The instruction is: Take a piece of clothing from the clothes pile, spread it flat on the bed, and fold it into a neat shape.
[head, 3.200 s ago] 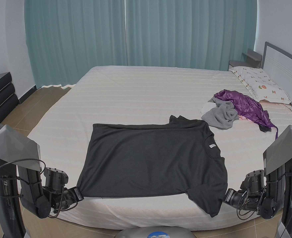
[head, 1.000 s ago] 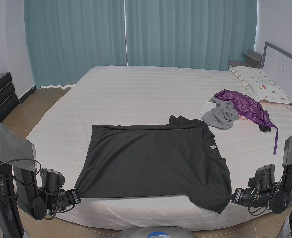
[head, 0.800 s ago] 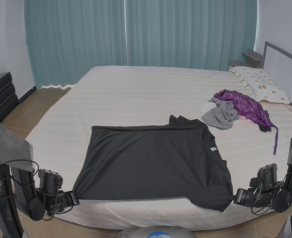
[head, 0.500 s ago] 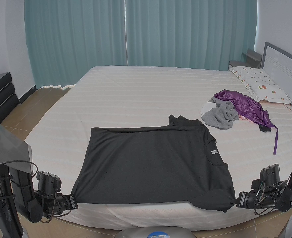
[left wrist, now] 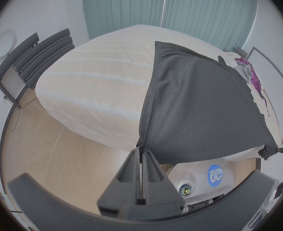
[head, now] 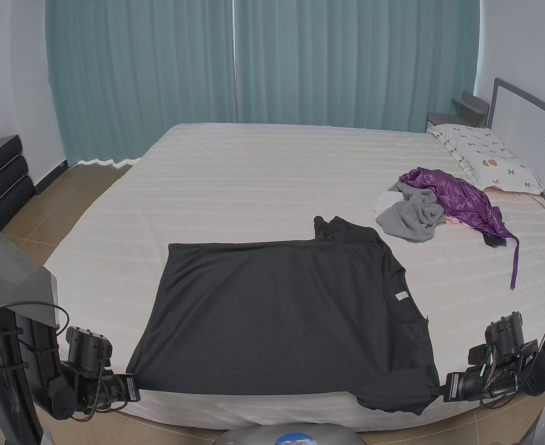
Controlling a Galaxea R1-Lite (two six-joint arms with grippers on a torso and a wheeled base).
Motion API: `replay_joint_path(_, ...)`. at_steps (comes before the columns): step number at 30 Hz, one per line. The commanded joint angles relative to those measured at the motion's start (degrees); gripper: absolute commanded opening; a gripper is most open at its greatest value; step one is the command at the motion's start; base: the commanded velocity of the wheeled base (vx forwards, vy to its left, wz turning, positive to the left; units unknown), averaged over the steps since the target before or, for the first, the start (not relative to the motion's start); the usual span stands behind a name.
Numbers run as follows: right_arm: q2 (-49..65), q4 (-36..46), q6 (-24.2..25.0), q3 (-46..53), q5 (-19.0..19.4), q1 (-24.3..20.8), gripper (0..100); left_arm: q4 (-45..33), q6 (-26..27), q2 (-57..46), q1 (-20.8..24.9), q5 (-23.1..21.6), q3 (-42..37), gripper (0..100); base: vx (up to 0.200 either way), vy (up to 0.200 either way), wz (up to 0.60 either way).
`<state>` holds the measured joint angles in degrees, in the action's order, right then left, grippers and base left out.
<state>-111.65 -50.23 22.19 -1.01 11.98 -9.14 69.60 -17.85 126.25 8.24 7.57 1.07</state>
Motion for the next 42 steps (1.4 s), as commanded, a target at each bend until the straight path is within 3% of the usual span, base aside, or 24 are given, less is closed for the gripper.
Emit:
replay_joint_path(1, -0.93, -0.14, -0.13, 1.01, 0.15, -0.09, 0, -1.13, 0.18, 0.49, 0.37, 0.08, -0.98, 0, 0.0, 0.0, 0.0)
replay_joint_path(7, -5.24, -2.51, -0.13, 0.57, 0.15, -0.26, 0, -0.51, 0.09, 1.37, 0.55, -0.1, -0.55, 0, 0.0, 0.0, 0.0)
replay_joint_path(14, -15.17, -14.29, -0.04, 1.01, -0.38, -1.05, 0, -0.07, -0.35, 3.22, 0.64, -0.45, 0.25, 0, 0.0, 0.0, 0.0)
replay_joint_path(15, -15.7, -14.9, -0.04, 1.01, -0.38, -1.05, 100, -0.07, -0.35, 3.31, 0.64, -0.45, 0.25, 0, 0.0, 0.0, 0.0)
replay_joint_path(33, -21.76, -34.06, 6.38, 0.57, -1.44, 2.29, 100, -0.07, -0.61, 3.66, 0.64, -0.54, 1.04, 0, 0.0, 0.0, 0.0)
replay_joint_path(41, -25.63, -37.05, 7.61, -1.27, -2.84, 2.55, 100, -0.07, -0.7, 3.66, 0.55, -0.63, 1.12, 0, 0.0, 0.0, 0.0)
replay_joint_path(42, -27.57, -37.84, 8.14, -2.42, -3.46, 2.64, 0, -0.07, -0.7, 3.66, 0.46, -0.63, 1.21, 0, 0.0, 0.0, 0.0)
